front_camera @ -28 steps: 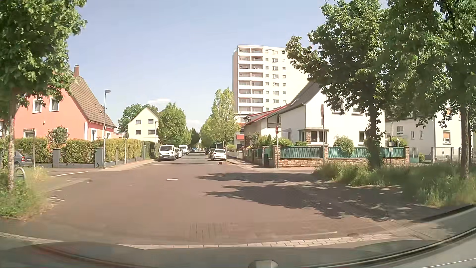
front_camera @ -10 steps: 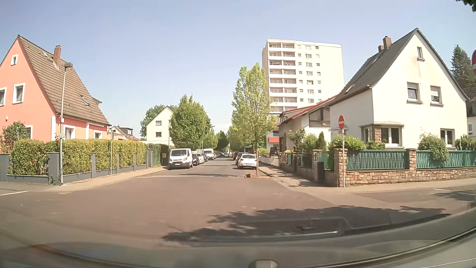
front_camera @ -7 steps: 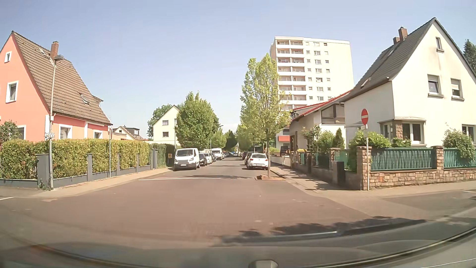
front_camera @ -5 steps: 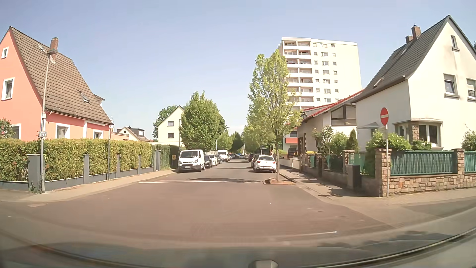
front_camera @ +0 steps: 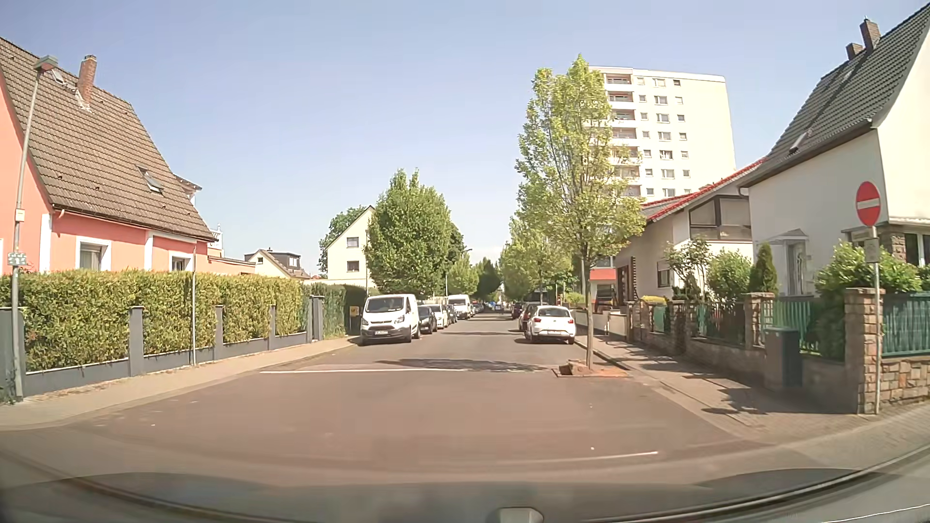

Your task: Follow the waypoints while adhering to traffic rules and regulations

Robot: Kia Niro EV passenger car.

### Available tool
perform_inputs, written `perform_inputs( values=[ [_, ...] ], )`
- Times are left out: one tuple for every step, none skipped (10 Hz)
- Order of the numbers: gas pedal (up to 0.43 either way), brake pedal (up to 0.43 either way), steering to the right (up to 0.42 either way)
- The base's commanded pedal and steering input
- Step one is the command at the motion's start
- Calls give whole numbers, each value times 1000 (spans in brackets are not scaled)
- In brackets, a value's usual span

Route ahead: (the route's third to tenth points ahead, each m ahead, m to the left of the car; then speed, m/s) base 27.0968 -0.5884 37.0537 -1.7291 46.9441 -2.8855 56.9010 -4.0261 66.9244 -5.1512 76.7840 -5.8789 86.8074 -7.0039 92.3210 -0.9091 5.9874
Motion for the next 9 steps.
perform_inputs(
  values=[
    [169,0,-28],
    [169,0,-30],
    [169,0,-37],
    [169,0,-36],
    [169,0,-27],
    [169,0,-12],
    [157,0,-4],
    [150,0,1],
    [150,0,5]
  ],
)
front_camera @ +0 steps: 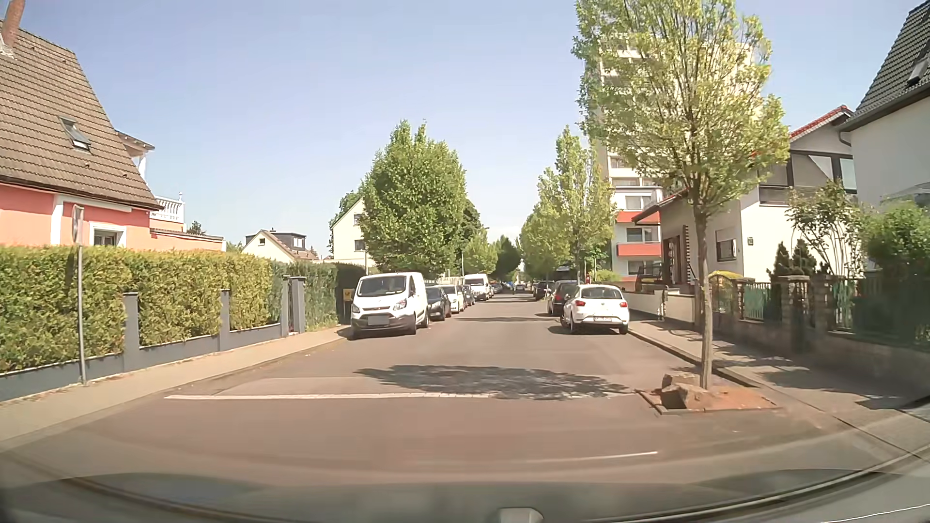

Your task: Follow the waypoints while adhering to traffic rules and regulations

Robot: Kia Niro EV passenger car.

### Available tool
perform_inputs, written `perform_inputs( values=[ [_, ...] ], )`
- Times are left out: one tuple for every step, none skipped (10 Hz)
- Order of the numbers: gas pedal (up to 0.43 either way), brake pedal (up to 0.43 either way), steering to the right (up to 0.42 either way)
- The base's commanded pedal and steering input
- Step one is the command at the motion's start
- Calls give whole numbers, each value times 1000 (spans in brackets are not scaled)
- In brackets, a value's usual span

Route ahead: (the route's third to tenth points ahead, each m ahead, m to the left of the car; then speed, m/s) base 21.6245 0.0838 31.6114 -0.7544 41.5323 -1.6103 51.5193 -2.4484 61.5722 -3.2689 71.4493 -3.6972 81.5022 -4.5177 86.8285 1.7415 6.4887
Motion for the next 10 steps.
perform_inputs(
  values=[
    [150,0,15],
    [150,0,27],
    [150,0,30],
    [138,0,28],
    [138,0,27],
    [138,0,27],
    [138,0,27],
    [138,0,26],
    [138,0,25],
    [138,0,23]
  ],
)
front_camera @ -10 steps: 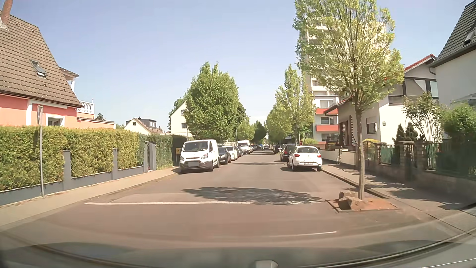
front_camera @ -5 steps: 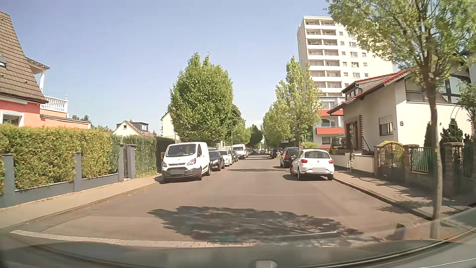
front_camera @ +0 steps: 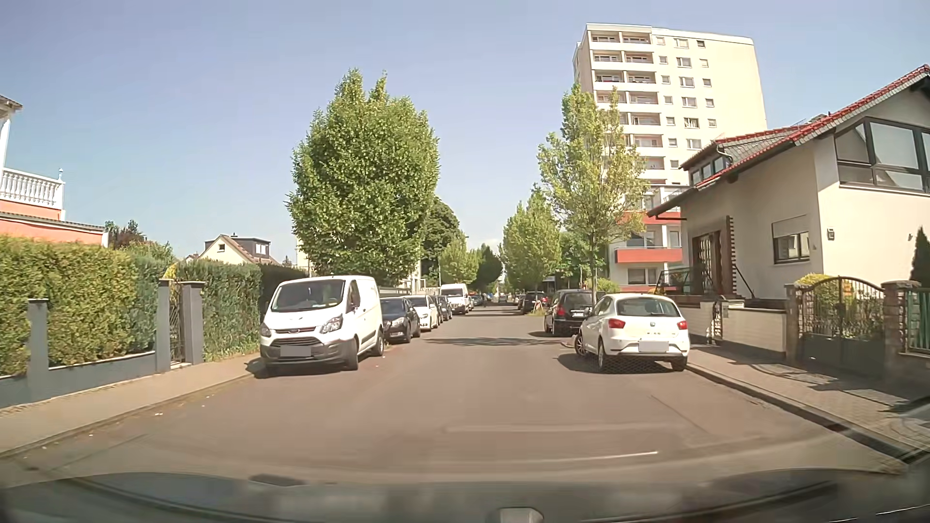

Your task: Follow the waypoints while adhering to traffic rules and regulations

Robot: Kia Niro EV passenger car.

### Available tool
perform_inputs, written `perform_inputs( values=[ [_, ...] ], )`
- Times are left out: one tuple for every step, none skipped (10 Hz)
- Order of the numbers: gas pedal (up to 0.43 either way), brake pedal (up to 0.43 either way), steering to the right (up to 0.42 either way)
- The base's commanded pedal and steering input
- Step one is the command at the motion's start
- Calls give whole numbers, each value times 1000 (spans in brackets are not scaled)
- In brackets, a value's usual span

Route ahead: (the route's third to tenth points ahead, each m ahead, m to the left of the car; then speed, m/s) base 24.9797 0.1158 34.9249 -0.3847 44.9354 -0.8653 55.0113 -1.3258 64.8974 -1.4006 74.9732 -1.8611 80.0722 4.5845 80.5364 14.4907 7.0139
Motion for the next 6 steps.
perform_inputs(
  values=[
    [138,0,21],
    [138,0,21],
    [130,0,20],
    [130,0,19],
    [130,0,19],
    [130,0,19]
  ],
)
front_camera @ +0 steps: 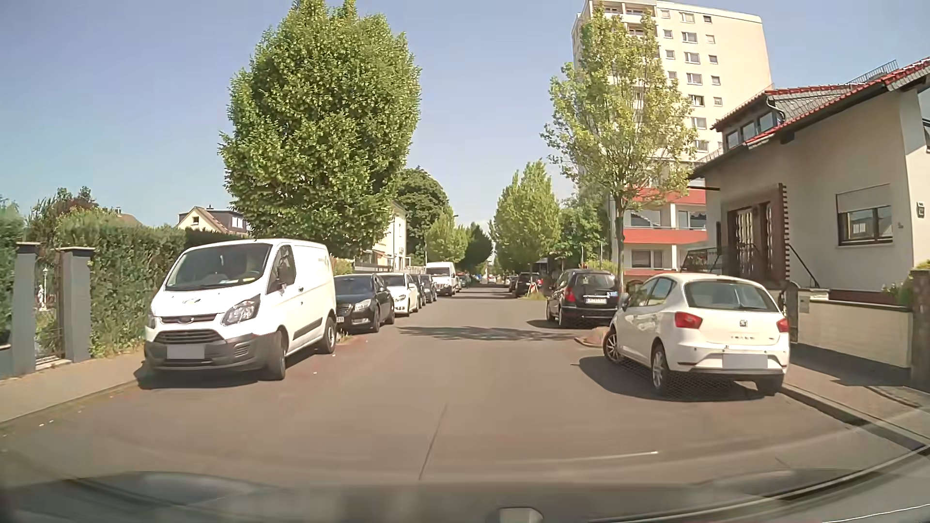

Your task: Follow the waypoints while adhering to traffic rules and regulations

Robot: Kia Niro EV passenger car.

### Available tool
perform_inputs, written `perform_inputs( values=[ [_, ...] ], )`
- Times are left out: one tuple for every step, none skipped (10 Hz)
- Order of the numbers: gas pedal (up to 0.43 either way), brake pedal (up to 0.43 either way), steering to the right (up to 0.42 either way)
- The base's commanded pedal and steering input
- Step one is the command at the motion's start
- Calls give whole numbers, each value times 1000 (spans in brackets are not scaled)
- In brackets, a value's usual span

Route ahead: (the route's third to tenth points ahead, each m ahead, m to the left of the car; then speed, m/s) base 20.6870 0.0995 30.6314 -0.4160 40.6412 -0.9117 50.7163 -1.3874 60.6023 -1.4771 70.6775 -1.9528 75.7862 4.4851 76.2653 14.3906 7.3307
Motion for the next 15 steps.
perform_inputs(
  values=[
    [118,0,18],
    [118,0,18],
    [118,0,18],
    [118,0,16],
    [118,0,14],
    [118,0,13],
    [118,0,10],
    [118,0,5],
    [118,0,4],
    [118,0,5],
    [118,0,4],
    [118,0,4],
    [118,0,5],
    [118,0,4],
    [118,0,4]
  ],
)
